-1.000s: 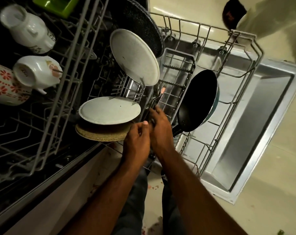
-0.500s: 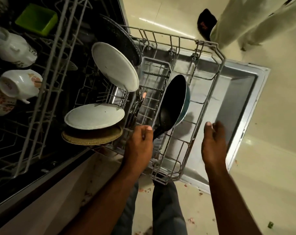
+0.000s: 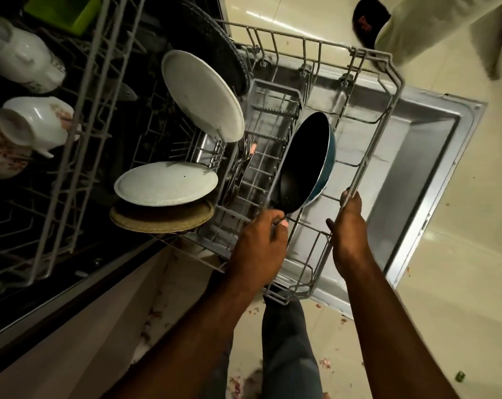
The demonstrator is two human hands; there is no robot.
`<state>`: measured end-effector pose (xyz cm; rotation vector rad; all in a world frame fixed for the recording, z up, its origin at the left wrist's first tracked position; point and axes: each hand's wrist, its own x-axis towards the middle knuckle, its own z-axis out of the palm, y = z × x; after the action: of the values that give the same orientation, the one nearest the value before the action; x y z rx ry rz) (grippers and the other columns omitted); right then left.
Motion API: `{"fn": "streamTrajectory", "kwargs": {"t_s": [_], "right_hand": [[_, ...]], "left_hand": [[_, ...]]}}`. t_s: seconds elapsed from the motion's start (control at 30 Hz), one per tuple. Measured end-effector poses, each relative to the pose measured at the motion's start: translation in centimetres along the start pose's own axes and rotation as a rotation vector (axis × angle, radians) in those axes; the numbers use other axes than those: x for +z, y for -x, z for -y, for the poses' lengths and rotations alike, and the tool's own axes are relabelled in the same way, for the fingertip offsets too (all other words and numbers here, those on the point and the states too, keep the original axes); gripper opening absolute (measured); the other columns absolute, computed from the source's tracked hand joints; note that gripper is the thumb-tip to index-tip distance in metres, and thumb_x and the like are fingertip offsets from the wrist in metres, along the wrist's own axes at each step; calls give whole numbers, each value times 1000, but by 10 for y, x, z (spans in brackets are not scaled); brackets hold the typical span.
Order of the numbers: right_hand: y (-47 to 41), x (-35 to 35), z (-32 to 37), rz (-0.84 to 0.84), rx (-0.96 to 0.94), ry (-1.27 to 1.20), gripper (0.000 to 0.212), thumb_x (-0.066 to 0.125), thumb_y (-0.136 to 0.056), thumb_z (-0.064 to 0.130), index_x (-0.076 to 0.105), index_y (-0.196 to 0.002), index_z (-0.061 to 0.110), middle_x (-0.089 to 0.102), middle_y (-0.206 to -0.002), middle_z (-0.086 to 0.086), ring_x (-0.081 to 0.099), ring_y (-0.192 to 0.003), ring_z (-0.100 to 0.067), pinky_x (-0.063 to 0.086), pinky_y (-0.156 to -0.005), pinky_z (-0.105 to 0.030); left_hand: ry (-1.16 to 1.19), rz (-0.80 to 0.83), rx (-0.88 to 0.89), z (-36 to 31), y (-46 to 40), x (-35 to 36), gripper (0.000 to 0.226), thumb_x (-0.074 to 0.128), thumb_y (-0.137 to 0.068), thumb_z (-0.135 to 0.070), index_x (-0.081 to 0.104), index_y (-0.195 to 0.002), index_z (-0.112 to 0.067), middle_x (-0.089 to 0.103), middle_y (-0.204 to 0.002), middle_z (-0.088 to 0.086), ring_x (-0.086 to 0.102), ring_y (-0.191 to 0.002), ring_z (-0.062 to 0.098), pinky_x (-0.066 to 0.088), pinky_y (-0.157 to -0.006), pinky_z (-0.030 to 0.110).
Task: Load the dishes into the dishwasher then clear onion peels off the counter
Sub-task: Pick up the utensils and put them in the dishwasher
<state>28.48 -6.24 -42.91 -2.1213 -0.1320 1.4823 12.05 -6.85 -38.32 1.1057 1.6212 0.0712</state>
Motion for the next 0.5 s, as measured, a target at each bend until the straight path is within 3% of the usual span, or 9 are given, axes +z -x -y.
{"fn": "streamTrajectory", "kwargs": {"t_s": [0.1,0.23,0.37,0.5], "right_hand": [[5,2,3,9,-22,-14,73,30,-94,67,25,-161,40,27,-169,11,36,-151,-29,28,-122,-55],[17,7,5,16,-72,14,91,33,-80,78,23,-162,38,26,-169,10,32,-153,-24,29,-125,-54],[19,5,4,12,-79,24,85,33,-86,74,21,-162,41,23,-171,10,30,-155,-23,27,-126,-54],[30,13,2,23,-167,132,78,33,-82,83,21,-153,54,24,-168,15,35,-152,-25,30,-122,-57]], "left_hand": [[-1,193,37,1,4,1,41,55,-102,-51,56,-138,-31,64,-134,-5,61,-119,11,55,-99,38],[-170,370,81,-1,12,14,57,67,-91,-61,51,-140,-35,58,-141,-10,58,-123,11,54,-100,39],[-236,278,79,-8,13,18,18,63,-102,-22,62,-120,-27,68,-112,-5,67,-97,11,62,-87,34],[-17,220,133,-22,27,12,16,63,-99,-28,61,-115,-30,71,-103,-11,69,-91,5,61,-85,30]]}}
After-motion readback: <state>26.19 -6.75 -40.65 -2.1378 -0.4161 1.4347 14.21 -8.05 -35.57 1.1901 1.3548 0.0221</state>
